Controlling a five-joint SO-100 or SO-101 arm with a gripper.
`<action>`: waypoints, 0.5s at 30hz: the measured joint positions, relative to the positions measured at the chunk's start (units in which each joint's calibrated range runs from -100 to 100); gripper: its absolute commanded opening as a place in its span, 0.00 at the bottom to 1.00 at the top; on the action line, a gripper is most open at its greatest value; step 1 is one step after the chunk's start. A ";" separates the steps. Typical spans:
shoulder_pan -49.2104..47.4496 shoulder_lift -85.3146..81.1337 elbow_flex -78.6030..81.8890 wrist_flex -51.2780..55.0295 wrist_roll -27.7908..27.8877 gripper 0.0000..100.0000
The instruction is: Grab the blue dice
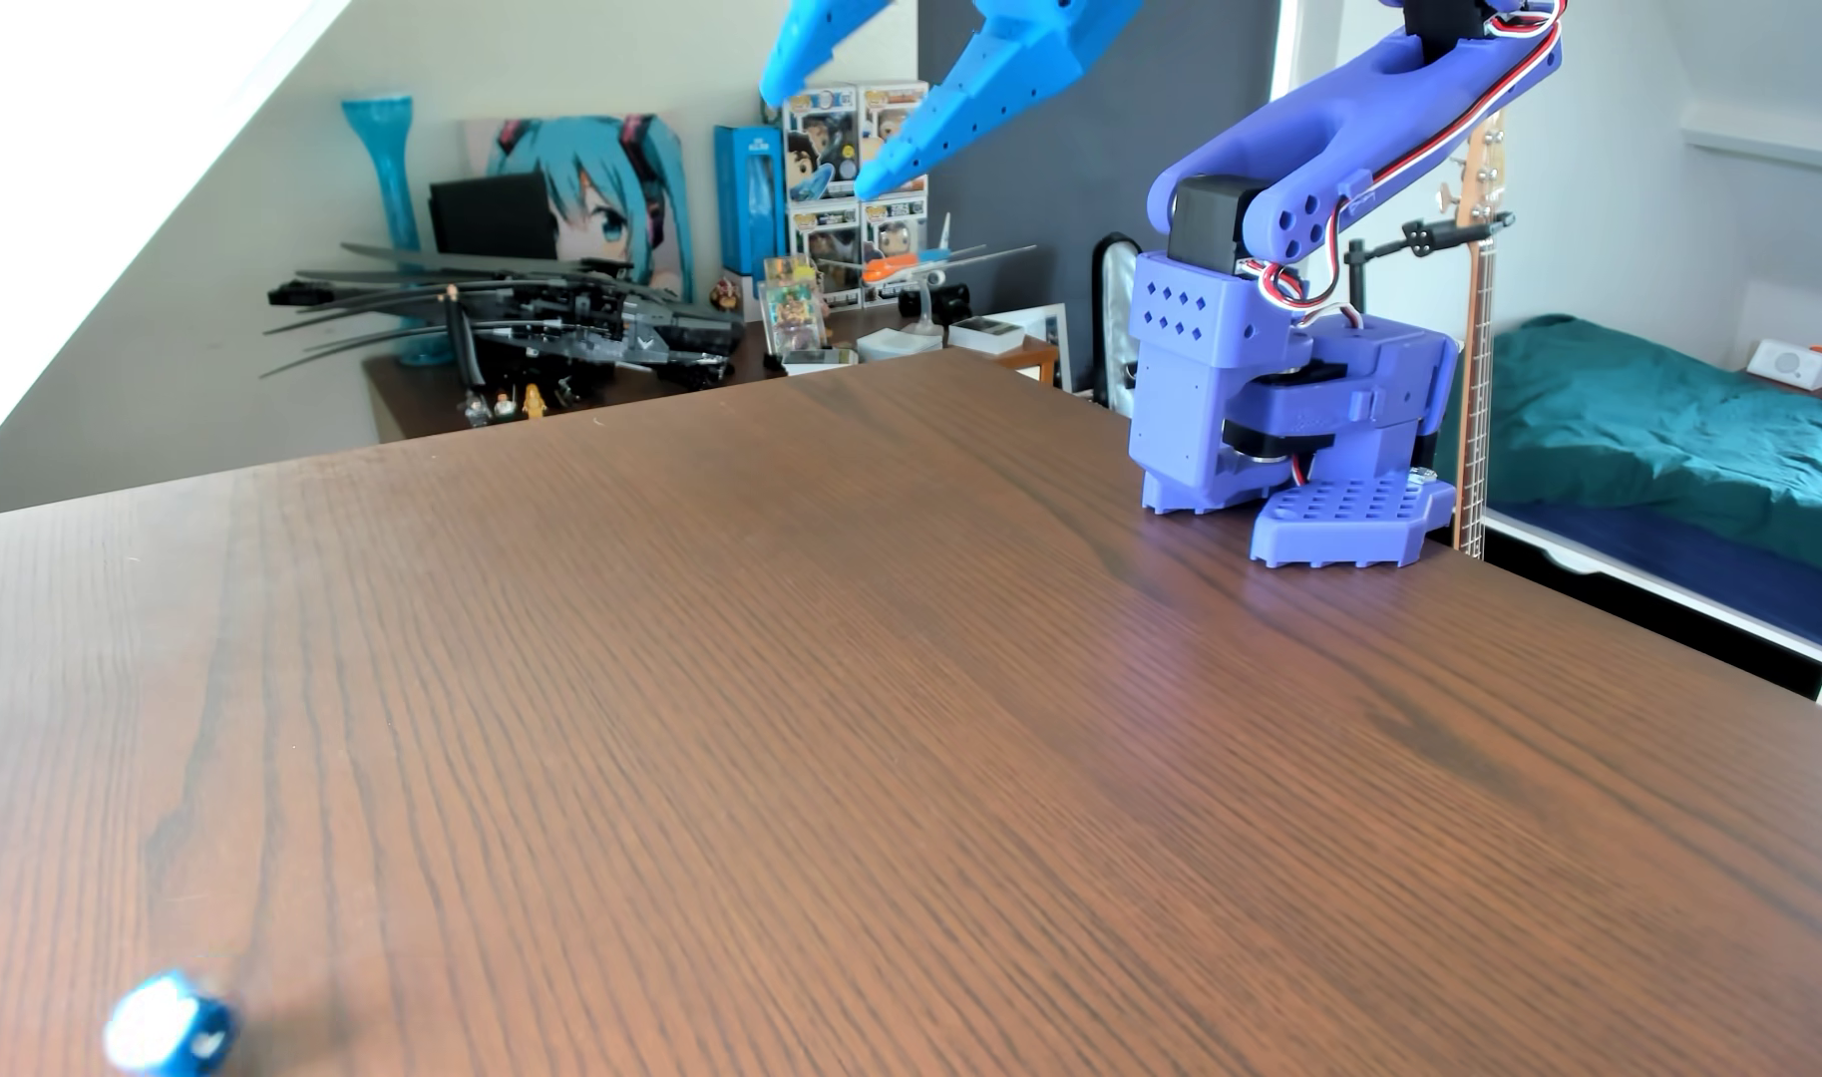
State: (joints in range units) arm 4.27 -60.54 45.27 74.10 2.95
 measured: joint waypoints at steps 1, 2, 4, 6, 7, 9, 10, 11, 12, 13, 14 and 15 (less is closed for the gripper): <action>0.00 -1.42 0.00 -0.70 -0.16 0.03; 0.00 -3.26 0.00 -1.65 -0.37 0.03; -1.38 -8.11 0.09 -3.22 -0.68 0.01; -4.06 -13.63 1.08 -4.00 -0.94 0.01; -4.79 -16.05 1.97 -4.26 -1.10 0.01; -6.18 -21.66 4.93 -4.35 -1.67 0.01; -6.66 -24.67 6.64 -4.35 -2.30 0.01; -6.75 -28.01 8.61 -4.35 -2.82 0.01; -6.66 -31.19 10.95 -4.35 -3.19 0.01; -6.58 -34.28 13.46 -4.35 -3.45 0.01; -6.58 -36.45 15.97 -4.52 -3.66 0.01; -6.58 -37.54 18.39 -4.78 -3.76 0.01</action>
State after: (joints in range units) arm -2.32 -98.08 63.66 69.32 -0.81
